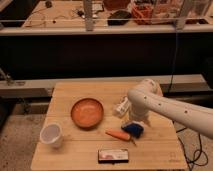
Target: Place the white sponge in the ceramic cup
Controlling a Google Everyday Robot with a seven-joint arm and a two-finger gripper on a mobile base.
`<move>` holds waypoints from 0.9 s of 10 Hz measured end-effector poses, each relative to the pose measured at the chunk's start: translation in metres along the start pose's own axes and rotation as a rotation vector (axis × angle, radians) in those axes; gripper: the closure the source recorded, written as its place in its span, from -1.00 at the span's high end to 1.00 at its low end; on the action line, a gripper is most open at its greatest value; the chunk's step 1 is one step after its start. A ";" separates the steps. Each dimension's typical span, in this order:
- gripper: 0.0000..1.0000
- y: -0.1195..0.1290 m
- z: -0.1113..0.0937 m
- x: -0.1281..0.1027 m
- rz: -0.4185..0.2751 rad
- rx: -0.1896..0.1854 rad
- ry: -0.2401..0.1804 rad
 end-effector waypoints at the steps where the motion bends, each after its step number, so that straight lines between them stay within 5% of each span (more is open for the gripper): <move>1: 0.60 0.002 0.002 0.001 -0.020 0.004 -0.001; 9: 0.60 0.013 0.040 0.021 -0.187 0.029 -0.015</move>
